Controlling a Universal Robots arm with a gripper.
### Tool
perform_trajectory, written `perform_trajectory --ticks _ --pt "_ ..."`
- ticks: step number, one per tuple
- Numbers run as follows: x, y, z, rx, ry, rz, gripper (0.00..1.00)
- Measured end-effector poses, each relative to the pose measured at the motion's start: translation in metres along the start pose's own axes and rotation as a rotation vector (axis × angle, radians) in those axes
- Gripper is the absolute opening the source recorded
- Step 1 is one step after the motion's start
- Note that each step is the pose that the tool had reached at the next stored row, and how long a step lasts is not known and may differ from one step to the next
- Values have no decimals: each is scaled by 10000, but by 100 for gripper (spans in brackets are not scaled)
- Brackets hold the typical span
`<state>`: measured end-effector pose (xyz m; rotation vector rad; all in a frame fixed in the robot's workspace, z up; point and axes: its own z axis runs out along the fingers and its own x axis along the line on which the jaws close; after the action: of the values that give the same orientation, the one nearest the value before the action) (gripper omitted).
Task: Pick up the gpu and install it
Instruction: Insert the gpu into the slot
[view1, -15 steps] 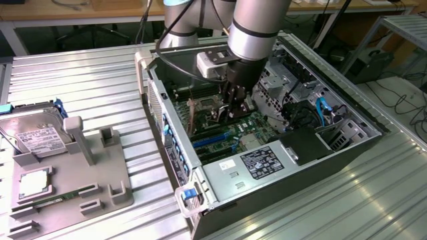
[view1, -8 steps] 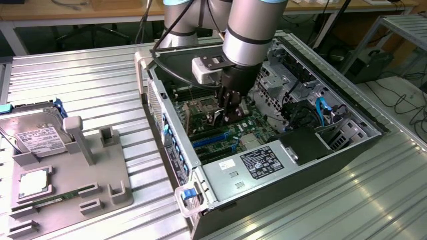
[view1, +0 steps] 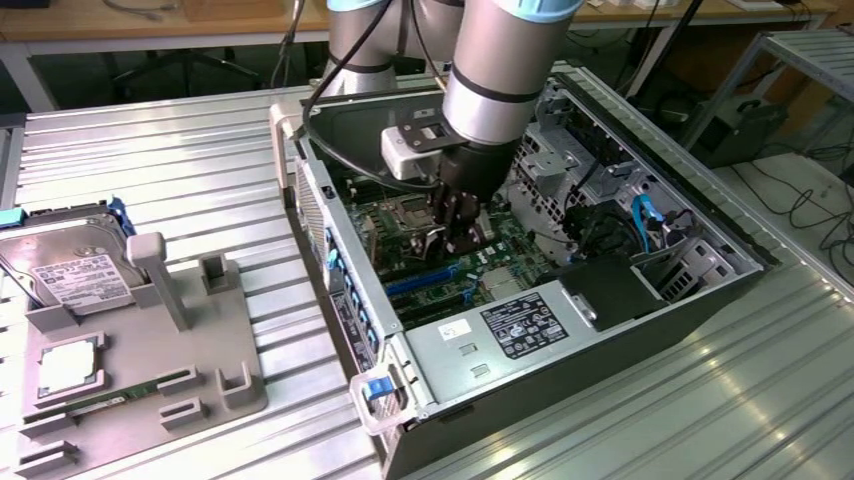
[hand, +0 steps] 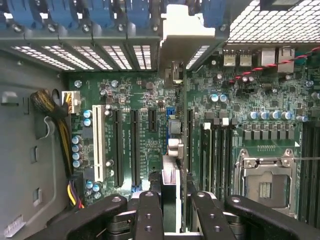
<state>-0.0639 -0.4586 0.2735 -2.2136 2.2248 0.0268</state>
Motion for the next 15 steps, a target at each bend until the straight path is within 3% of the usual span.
perform_trajectory --ticks 15 --pt "7 69 125 -9 2 0 27"
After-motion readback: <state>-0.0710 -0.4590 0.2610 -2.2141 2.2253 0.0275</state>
